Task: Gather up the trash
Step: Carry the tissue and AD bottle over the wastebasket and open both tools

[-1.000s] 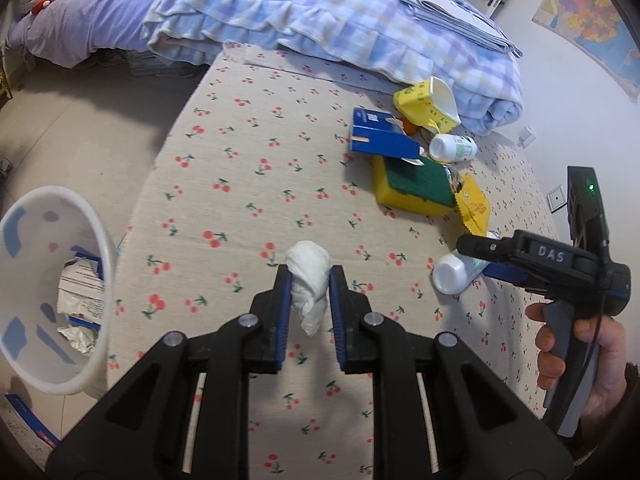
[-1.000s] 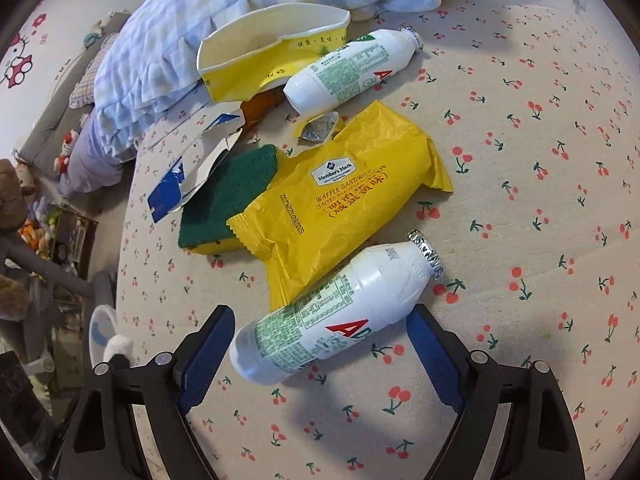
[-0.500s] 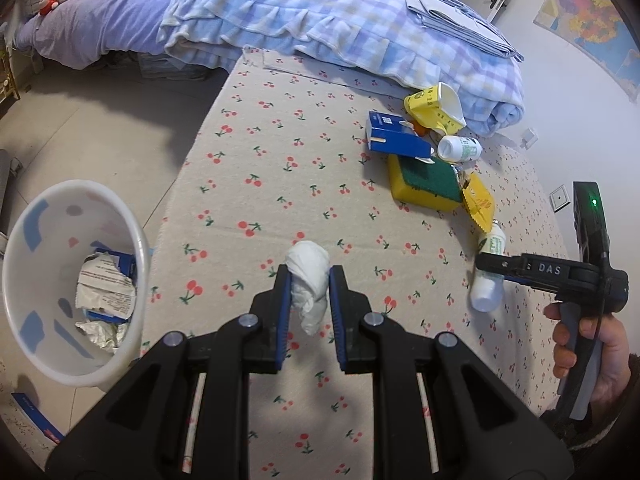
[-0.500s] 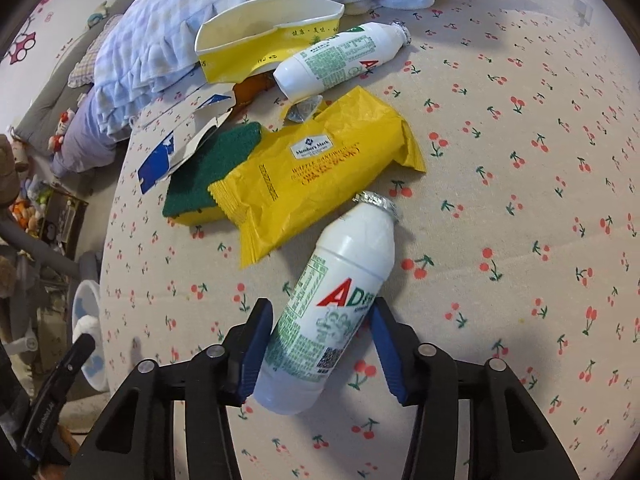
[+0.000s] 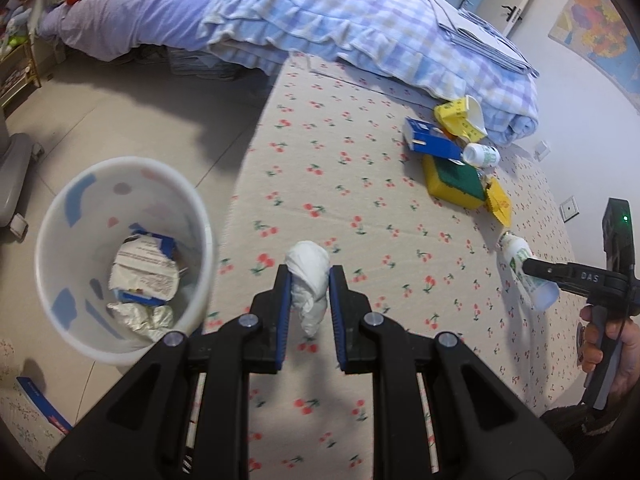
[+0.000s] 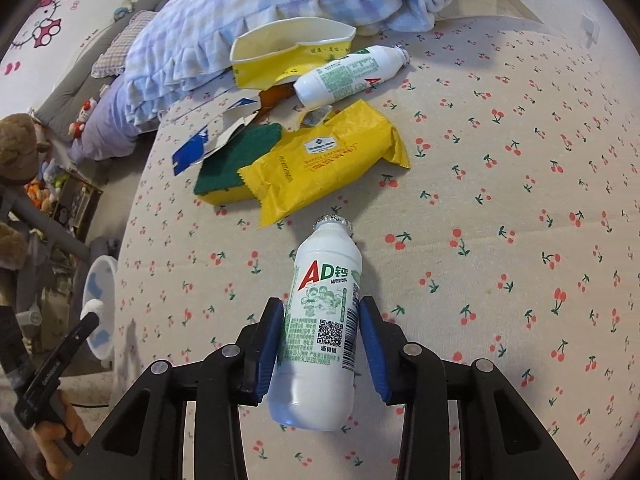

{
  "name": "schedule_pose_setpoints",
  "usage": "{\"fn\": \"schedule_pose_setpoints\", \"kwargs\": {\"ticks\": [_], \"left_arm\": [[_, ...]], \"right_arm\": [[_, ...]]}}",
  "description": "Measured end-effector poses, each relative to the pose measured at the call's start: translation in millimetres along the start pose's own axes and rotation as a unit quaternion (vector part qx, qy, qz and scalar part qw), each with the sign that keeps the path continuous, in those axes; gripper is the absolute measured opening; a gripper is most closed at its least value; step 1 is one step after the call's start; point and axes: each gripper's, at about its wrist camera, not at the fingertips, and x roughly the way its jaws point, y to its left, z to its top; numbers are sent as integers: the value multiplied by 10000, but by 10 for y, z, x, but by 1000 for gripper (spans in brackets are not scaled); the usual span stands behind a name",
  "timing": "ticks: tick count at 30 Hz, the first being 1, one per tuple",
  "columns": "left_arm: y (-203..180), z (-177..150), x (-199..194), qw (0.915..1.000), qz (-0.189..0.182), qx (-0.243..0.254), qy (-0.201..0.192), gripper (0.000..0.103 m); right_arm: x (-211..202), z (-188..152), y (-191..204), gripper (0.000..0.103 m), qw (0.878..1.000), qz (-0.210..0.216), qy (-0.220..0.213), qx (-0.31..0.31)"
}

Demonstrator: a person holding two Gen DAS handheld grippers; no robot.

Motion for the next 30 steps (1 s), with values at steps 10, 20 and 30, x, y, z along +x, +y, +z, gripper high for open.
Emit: {"fn": "schedule_pose_setpoints", "kwargs": {"ticks": [10, 20, 30], "left_arm": [[436, -68, -204, 9990, 182, -380, -160, 20], [925, -108, -358, 9952, 422, -836, -285, 21], [1298, -107, -530, 9805, 1423, -1343, -203, 83]], "right_arm": [[-30, -93, 405, 39, 9990, 351, 20, -276], [101, -109, 954, 39, 9965, 602, 63, -575], [348, -212, 1756, 39, 9896, 942, 191, -1069]]}}
